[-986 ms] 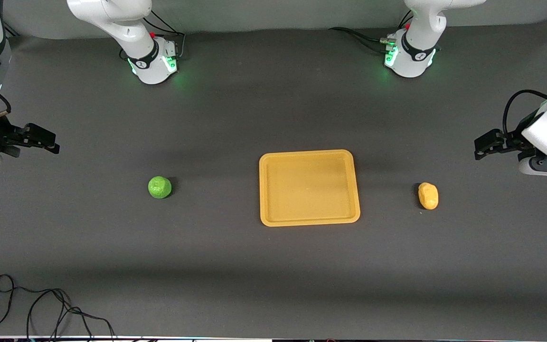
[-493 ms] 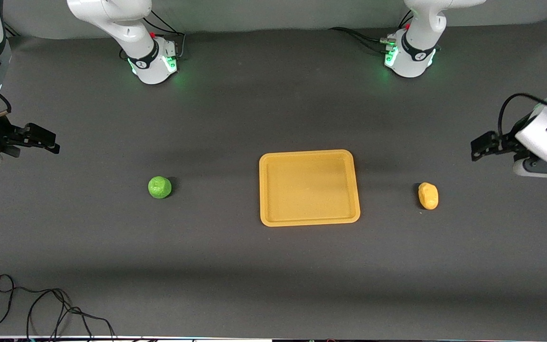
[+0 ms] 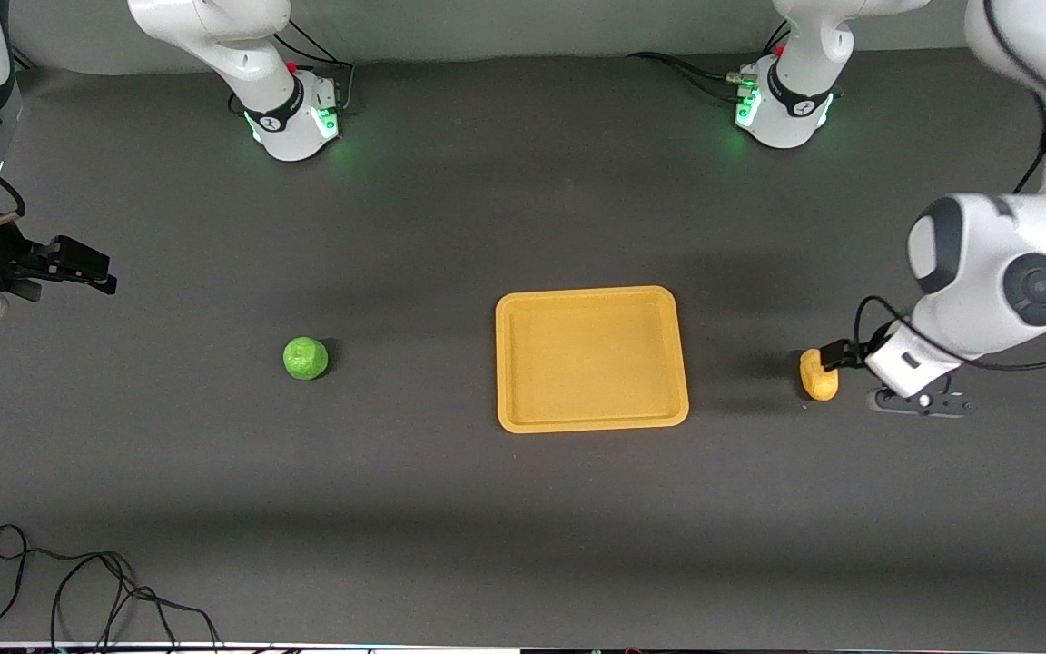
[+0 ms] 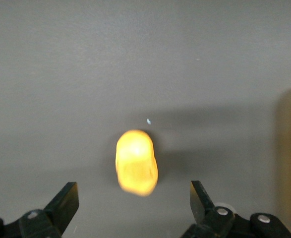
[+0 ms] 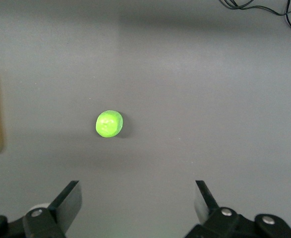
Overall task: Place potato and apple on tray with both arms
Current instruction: 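Grasp the yellow potato with the left gripper while the right gripper reaches the apple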
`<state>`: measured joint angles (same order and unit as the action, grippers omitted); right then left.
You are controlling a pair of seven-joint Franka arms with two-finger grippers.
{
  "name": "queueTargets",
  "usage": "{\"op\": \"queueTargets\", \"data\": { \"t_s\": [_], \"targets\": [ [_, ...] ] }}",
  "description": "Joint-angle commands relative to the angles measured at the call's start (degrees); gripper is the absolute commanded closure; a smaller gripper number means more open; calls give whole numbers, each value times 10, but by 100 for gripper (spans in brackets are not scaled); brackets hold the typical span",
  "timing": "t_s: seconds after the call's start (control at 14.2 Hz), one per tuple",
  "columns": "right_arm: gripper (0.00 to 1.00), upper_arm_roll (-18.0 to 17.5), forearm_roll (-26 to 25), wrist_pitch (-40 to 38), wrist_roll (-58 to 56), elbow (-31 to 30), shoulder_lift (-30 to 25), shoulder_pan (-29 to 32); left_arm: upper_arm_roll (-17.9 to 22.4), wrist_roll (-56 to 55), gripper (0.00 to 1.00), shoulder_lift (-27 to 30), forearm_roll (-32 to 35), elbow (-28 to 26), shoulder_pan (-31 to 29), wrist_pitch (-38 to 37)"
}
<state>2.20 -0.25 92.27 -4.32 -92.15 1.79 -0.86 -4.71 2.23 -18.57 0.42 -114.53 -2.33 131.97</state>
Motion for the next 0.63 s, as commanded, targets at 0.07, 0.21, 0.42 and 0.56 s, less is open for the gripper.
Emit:
{"op": "queueTargets", "data": {
  "t_s": [0.07, 0.21, 0.42, 0.56],
  "targets": [
    [0, -2, 1, 7, -3, -13, -1, -2, -1, -19, 0, -53, -1, -43, 1, 92],
    [0, -1, 1, 36, -2, -33, -2, -21, -1, -18, 1, -67, -1, -44, 1, 86],
    [0, -1, 1, 88, 24, -72, -1, -51, -1, -14, 35, -83, -1, -43, 0, 85],
    [0, -1, 0, 110, 65, -95, -1, -85, -2, -23, 64, -63, -1, -39, 1, 67]
  ]
}}
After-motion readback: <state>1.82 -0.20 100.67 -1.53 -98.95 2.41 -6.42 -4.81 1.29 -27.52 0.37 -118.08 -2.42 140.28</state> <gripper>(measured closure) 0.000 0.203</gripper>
